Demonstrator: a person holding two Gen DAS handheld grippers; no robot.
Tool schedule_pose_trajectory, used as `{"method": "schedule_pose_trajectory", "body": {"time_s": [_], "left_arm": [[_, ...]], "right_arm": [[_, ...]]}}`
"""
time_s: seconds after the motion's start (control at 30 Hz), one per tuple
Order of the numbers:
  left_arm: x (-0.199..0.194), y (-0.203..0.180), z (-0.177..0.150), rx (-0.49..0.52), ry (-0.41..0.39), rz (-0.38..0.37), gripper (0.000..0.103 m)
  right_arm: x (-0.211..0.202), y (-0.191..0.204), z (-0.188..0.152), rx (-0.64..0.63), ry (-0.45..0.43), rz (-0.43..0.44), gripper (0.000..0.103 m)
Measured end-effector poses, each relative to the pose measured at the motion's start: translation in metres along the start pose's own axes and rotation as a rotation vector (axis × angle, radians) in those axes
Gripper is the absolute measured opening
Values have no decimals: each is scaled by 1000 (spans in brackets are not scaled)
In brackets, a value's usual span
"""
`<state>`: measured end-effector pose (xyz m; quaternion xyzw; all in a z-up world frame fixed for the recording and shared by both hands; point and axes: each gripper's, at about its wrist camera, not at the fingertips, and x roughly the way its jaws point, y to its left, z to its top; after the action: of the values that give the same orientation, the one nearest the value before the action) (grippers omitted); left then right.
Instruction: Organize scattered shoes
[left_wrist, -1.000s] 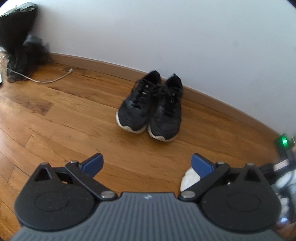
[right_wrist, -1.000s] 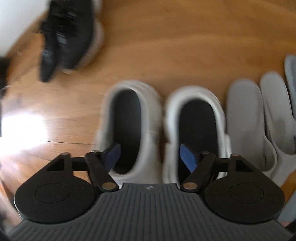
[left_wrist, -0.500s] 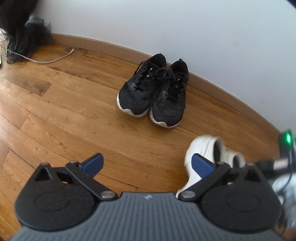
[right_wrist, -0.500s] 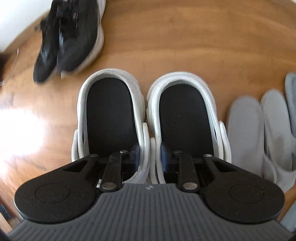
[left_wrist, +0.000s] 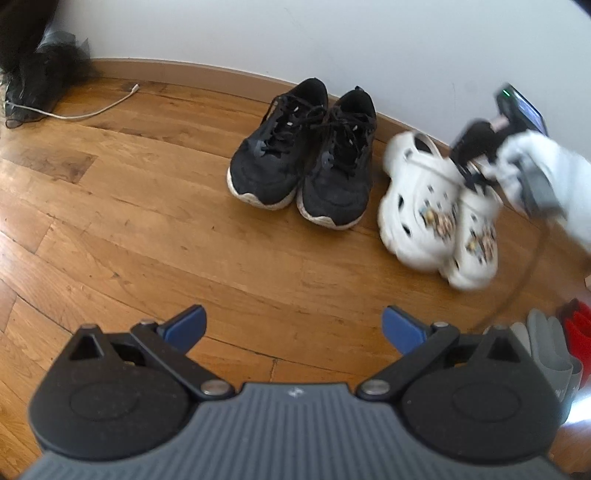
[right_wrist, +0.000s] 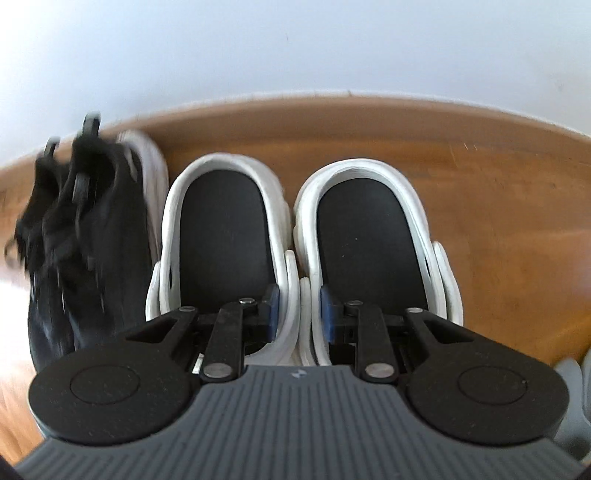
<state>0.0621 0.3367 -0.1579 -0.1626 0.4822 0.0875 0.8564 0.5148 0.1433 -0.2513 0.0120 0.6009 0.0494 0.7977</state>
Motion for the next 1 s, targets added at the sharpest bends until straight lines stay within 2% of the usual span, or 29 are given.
{"method": "schedule_pose_trajectory", "body": {"time_s": [0.07, 0.17, 0.23, 0.27, 0.3, 0.33, 0.43, 0.5, 0.57, 0.63, 0.73, 0.8, 0.87, 1.0], "left_arm": [[-1, -6, 0, 15, 4, 2, 102], [-4, -16, -1, 38, -2, 0, 102], [-8, -24, -2, 46, -7, 5, 102], [-10, -27, -2, 47, -8, 5, 102], [-13, -33, -3, 45, -9, 5, 102], [-16, -38, -4, 43, -11, 3, 102], [-23, -59, -7, 20, -13, -7, 102], [-27, -68, -6, 11, -10, -19, 102], [-34, -86, -5, 5, -9, -26, 102], [-41, -99, -5, 20, -23, -11, 102], [-50, -117, -5, 62, -43, 13, 102], [-53, -123, -4, 49, -54, 5, 102], [-55, -129, -7, 81, -59, -45, 102], [-47, -137, -12, 133, -46, -70, 102]], "right_arm": [[12, 10, 12, -12, -13, 8, 21], [12, 8, 12, -19, -10, 27, 26], [8, 0, 15, -20, -30, 58, 35], [-13, -5, 16, -19, -53, 124, 35], [-38, -10, 15, -19, -80, 203, 40], [-53, -13, 10, -34, -93, 246, 46], [-96, -24, -11, -94, -119, 346, 56], [-142, -59, -39, -104, -96, 429, 66], [-156, -85, -61, -96, -68, 451, 74], [-170, -117, -93, -89, -34, 429, 76], [-166, -166, -151, -78, 44, 315, 78], [-144, -194, -189, -95, 124, 254, 78], [-113, -210, -224, -118, 193, 191, 78], [-67, -221, -253, -129, 262, 120, 78]]}}
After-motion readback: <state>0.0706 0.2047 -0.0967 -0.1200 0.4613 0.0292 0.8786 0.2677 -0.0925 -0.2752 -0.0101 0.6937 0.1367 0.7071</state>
